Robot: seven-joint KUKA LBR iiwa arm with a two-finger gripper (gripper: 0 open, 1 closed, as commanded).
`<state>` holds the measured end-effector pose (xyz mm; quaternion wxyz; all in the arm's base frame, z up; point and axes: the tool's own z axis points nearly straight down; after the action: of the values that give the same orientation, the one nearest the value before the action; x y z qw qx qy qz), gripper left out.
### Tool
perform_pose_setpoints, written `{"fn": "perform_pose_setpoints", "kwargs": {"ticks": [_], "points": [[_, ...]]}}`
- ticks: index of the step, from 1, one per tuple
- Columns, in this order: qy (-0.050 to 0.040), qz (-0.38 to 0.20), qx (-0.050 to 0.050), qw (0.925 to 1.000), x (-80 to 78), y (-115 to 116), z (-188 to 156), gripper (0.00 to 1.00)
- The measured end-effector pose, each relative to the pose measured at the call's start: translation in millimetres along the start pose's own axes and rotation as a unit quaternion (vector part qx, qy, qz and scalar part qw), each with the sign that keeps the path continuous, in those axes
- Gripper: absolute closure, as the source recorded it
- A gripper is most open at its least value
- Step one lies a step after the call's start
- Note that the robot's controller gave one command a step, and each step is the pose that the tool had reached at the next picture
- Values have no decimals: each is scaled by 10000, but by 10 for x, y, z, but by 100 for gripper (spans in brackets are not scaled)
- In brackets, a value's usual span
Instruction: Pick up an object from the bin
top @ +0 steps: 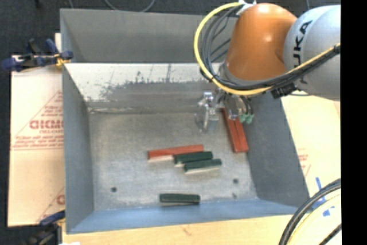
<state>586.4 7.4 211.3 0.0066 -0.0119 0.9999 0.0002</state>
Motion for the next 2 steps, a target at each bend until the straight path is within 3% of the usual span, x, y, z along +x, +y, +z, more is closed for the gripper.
{"fn": "perform_pose_setpoints", "kwargs": {"ticks": [1,2], "points": [[43,4,-2,10000,18,1,49,0],[86,582,0,9983,627,63,1441,0]]}}
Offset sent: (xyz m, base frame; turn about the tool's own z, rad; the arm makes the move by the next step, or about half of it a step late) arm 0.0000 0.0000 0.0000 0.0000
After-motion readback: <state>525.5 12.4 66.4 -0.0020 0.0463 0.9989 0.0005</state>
